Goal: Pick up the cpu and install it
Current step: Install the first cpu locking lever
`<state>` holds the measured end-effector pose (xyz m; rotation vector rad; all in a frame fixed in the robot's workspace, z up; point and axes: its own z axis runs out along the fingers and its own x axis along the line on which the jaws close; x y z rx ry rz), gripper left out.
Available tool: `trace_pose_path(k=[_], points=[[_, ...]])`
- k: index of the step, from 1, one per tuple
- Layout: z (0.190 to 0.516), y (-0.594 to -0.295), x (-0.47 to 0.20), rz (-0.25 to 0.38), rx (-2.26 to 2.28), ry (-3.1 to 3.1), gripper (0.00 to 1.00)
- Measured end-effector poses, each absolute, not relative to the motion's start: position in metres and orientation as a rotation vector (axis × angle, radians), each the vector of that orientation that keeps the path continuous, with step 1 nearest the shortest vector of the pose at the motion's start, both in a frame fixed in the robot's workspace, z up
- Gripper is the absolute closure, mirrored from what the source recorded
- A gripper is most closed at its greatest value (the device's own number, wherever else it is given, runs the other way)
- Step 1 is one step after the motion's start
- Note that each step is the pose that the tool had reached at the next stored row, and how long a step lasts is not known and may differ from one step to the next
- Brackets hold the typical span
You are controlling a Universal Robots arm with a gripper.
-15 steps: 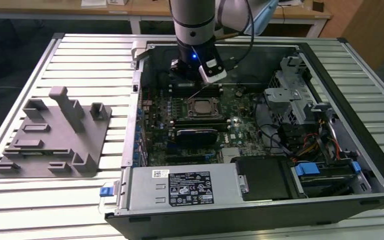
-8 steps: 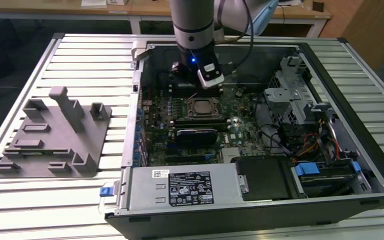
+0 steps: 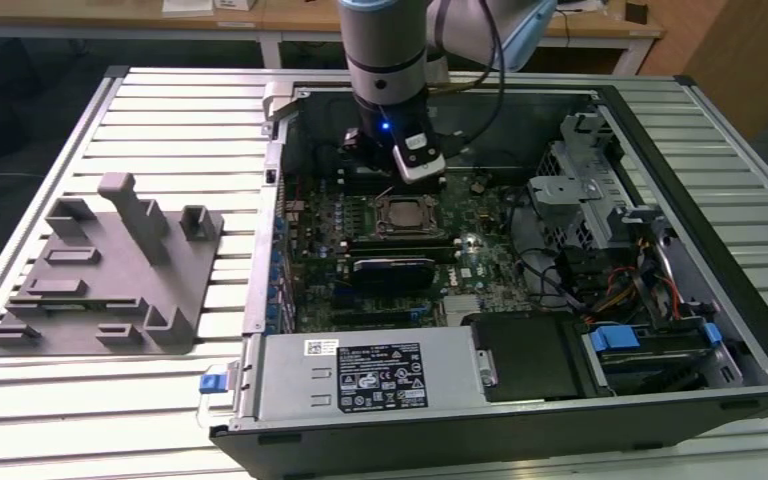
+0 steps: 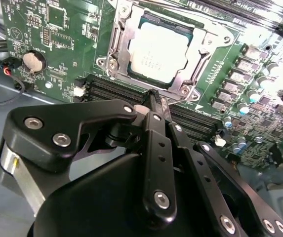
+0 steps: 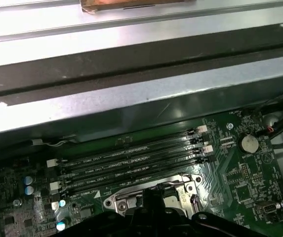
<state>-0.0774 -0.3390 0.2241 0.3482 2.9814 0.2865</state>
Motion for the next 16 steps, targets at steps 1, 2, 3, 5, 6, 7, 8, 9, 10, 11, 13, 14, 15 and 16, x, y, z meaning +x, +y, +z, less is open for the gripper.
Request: trace_pose_path(k=[1, 2, 3, 5, 6, 7, 8, 9, 10, 11, 13, 14, 15, 16], points=[[0.2227, -0.3388, -0.0774, 0.285, 0.369, 2.978, 0.89], [0.2222, -0.3388, -0.0773, 0.284, 0.383, 2.975, 0.89], [0.2218, -0.3387, -0.0772, 0.283, 0.397, 2.973, 0.89], [0.2209, -0.3386, -0.077, 0.281, 0.424, 2.967, 0.89], [0.2204, -0.3385, -0.0769, 0.28, 0.438, 2.964, 0.89], [0.22, -0.3384, -0.0768, 0.279, 0.45, 2.962, 0.89], [0.2195, -0.3383, -0.0768, 0.278, 0.463, 2.959, 0.89], [0.2191, -0.3382, -0.0768, 0.277, 0.475, 2.957, 0.89], [0.2186, -0.3378, -0.0768, 0.276, 0.484, 2.955, 0.89], [0.2181, -0.337, -0.0767, 0.276, 0.491, 2.953, 0.89], [0.2172, -0.3346, -0.0767, 0.275, 0.5, 2.951, 0.89], [0.2166, -0.3331, -0.0767, 0.275, 0.504, 2.95, 0.89], [0.2162, -0.3318, -0.0767, 0.275, 0.509, 2.949, 0.89], [0.2157, -0.3307, -0.0767, 0.274, 0.513, 2.948, 0.89]])
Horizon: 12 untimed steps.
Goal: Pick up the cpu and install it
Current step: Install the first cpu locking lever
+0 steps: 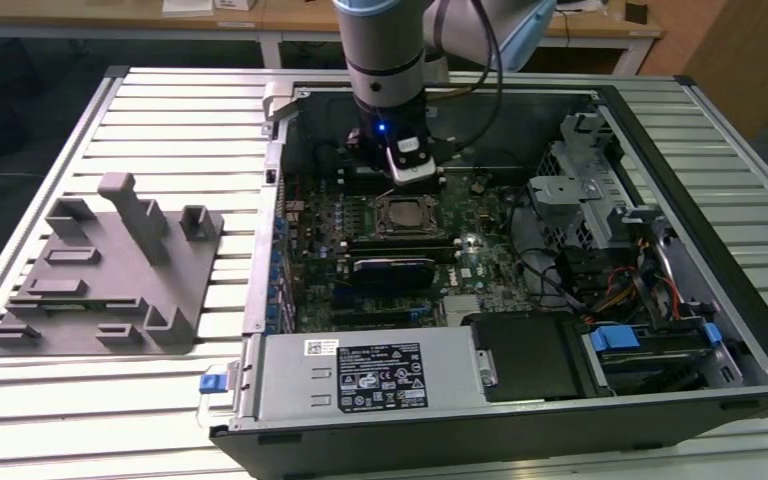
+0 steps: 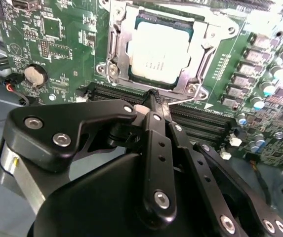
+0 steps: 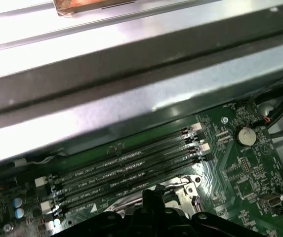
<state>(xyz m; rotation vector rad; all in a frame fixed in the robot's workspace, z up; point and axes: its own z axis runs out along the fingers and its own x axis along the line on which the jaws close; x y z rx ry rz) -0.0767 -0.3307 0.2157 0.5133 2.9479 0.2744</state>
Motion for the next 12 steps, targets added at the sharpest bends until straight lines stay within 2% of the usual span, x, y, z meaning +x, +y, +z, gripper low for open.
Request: trace_pose_path(k=[12], points=[[0.2103, -0.3275, -0.0757, 0.264, 0.648, 2.914, 0.89]])
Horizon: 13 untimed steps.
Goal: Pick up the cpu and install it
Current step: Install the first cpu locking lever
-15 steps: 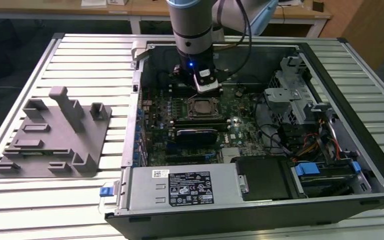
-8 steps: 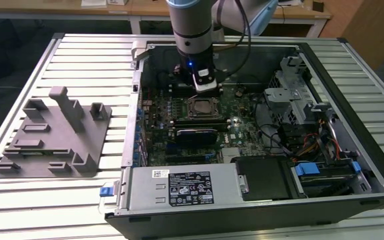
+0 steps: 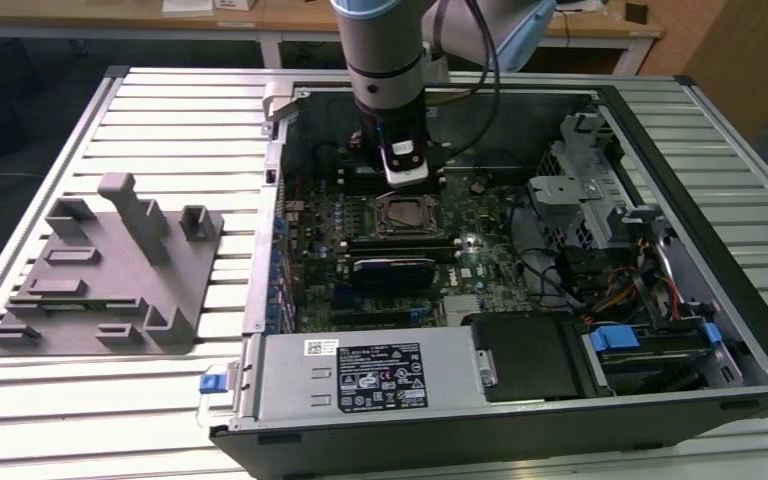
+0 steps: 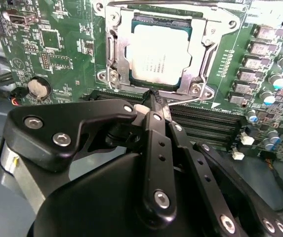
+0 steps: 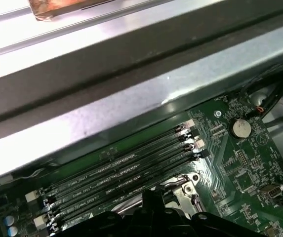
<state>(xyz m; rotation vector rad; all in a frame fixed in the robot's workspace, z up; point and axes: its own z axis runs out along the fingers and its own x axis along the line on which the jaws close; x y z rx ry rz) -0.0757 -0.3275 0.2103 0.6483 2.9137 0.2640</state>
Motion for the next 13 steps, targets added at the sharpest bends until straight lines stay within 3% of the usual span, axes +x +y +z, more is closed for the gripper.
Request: trace_pose_path(k=[13], points=[[0.2056, -0.3221, -0.0756, 0.278, 0.465, 2.959, 0.89]])
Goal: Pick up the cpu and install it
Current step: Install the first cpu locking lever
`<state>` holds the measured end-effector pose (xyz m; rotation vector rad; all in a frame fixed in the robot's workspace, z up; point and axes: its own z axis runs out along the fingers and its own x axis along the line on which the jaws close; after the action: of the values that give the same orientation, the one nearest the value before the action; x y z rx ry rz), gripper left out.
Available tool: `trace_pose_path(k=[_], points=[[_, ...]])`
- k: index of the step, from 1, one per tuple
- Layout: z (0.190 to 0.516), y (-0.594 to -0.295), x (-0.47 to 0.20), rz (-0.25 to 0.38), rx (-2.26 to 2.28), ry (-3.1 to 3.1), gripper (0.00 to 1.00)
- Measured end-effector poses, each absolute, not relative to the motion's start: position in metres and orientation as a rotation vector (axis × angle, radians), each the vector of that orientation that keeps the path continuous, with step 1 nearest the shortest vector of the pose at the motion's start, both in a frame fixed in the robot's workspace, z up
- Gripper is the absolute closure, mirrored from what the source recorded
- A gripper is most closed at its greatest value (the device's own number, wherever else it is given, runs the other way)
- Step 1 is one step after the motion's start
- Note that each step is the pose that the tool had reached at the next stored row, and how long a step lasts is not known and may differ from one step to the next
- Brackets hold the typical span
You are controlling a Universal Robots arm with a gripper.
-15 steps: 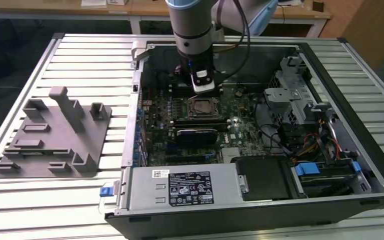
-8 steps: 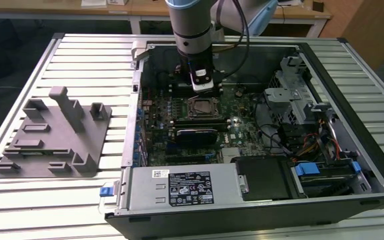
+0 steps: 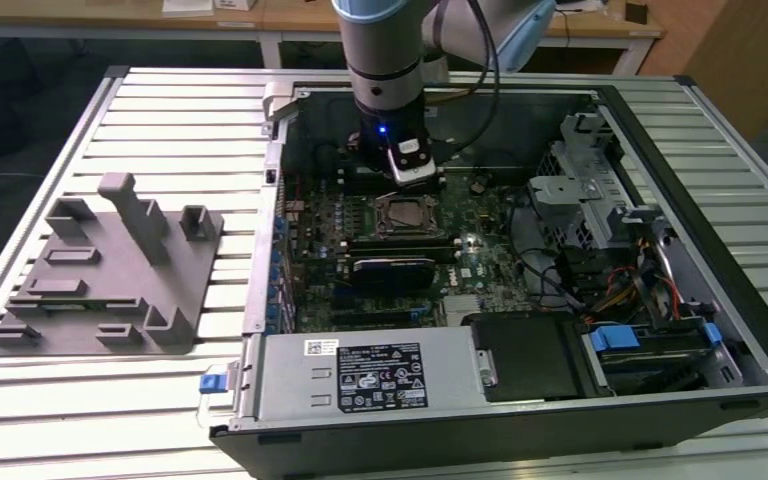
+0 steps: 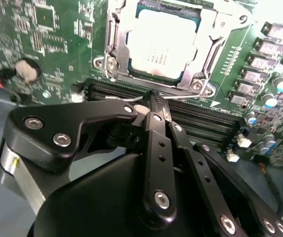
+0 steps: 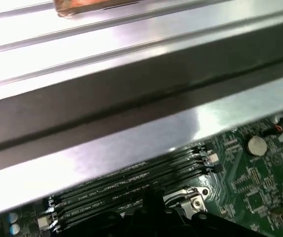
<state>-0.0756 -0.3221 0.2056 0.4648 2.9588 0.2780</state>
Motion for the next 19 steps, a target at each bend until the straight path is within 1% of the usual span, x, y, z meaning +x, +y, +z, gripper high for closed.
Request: trace_pose_path(k=[10, 19], points=[[0.2025, -0.322, -0.0734, 0.29, 0.331, 2.963, 0.89], [0.199, -0.322, -0.072, 0.293, 0.31, 2.946, 0.89]])
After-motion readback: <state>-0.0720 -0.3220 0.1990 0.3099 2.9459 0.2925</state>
